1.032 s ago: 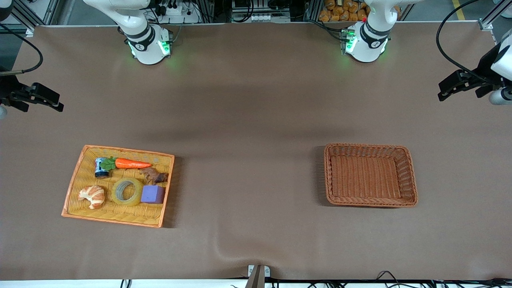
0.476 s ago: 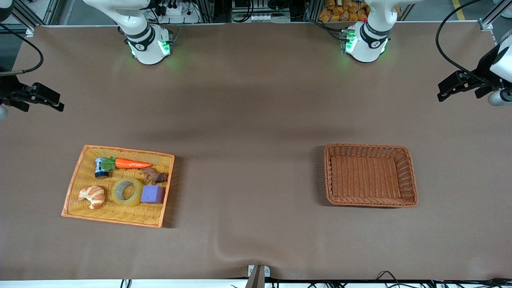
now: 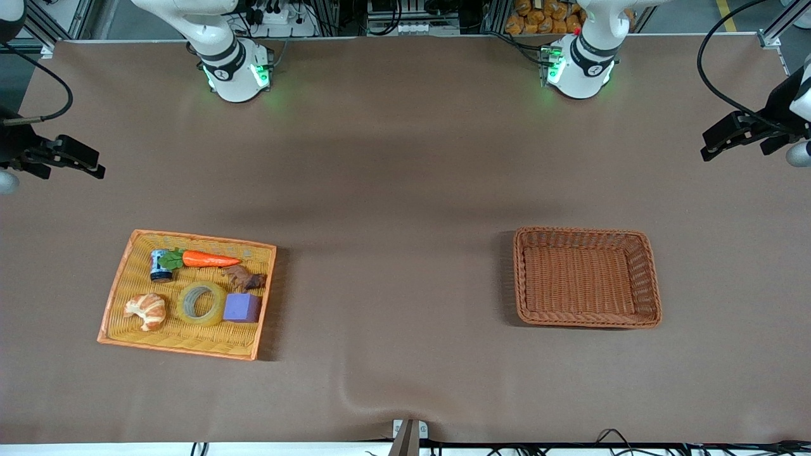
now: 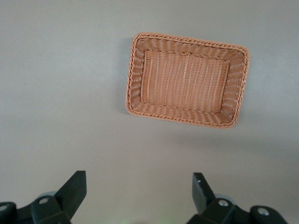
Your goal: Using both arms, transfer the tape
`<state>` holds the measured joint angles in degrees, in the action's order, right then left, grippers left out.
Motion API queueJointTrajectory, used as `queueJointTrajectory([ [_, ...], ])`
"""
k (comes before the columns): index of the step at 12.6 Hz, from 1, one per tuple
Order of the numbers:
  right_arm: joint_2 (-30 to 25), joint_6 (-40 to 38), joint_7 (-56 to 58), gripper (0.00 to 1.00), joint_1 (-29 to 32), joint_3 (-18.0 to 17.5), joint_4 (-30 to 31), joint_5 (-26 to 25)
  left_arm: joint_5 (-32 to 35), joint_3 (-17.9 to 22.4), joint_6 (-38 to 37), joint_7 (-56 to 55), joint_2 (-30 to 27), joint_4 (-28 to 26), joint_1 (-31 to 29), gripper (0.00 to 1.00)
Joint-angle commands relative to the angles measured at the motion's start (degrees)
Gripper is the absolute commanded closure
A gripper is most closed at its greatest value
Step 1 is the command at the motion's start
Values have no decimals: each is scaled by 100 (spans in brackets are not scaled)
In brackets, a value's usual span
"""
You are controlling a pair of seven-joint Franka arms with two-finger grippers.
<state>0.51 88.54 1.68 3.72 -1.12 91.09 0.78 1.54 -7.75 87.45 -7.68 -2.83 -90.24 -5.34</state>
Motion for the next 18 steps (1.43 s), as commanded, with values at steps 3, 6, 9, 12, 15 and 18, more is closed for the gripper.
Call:
queueJointTrajectory([
  [3, 238, -12, -54, 0, 15, 6, 23, -96, -145, -16, -211, 179, -42, 94, -204, 0],
  [6, 581, 154, -11, 0, 41, 15, 23, -96, -180, -16, -246, 214, 11, 120, -213, 0],
  [9, 1247, 453, -28, 0, 42, 15, -47, 1, -251, -16, -237, 215, 55, 173, -205, 0],
  [12, 1898, 1093, -10, 0, 59, 15, -82, 1, -268, -16, -237, 214, 64, 244, -213, 0],
  [15, 2653, 1446, 244, 0, 68, 15, -433, 1, -277, -16, -237, 223, 72, 252, -257, 0],
  [18, 3165, 2184, 902, 0, 287, 15, -487, -16, -286, -16, -237, 223, 72, 252, -249, 0],
])
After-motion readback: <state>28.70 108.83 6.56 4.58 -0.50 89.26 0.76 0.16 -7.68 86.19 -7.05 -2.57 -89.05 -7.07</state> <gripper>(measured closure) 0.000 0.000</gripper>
